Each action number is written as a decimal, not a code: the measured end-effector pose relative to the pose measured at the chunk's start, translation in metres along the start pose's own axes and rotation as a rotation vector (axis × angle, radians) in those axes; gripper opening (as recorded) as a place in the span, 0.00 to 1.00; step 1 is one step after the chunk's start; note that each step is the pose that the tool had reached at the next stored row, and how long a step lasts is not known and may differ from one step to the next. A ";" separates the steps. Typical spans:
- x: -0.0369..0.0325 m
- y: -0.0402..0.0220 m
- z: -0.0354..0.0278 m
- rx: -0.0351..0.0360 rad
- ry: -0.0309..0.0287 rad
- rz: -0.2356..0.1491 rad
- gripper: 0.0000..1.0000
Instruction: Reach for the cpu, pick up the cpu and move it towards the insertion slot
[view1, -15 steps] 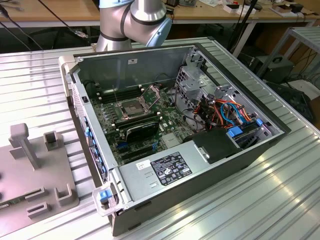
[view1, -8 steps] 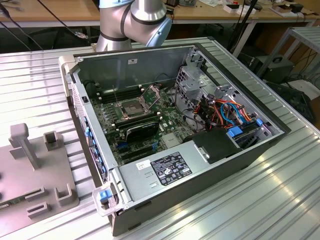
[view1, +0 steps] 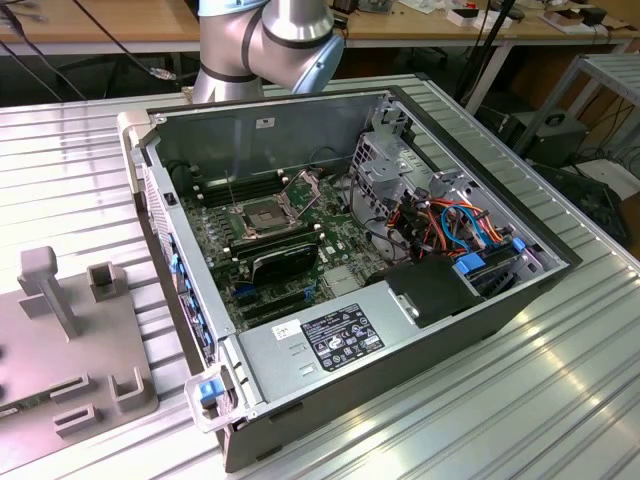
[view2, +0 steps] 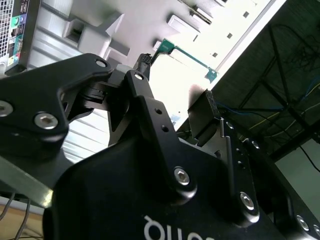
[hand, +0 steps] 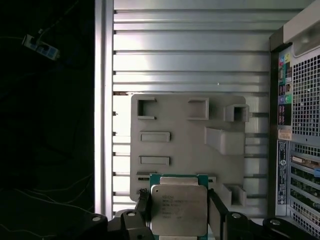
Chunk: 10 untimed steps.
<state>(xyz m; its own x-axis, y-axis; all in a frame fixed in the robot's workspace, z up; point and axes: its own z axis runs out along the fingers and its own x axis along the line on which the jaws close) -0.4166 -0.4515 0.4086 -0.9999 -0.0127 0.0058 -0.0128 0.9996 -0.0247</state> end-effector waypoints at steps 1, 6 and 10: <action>-0.0011 0.0000 0.0000 0.0000 0.0000 0.000 0.55; -0.0090 -0.0001 0.0000 0.0000 0.0000 0.000 0.55; -0.0142 -0.0002 -0.0001 0.0000 0.0000 0.000 0.55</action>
<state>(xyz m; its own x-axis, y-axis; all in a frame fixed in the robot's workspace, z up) -0.4024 -0.4515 0.4086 -0.9999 -0.0128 0.0058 -0.0129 0.9996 -0.0248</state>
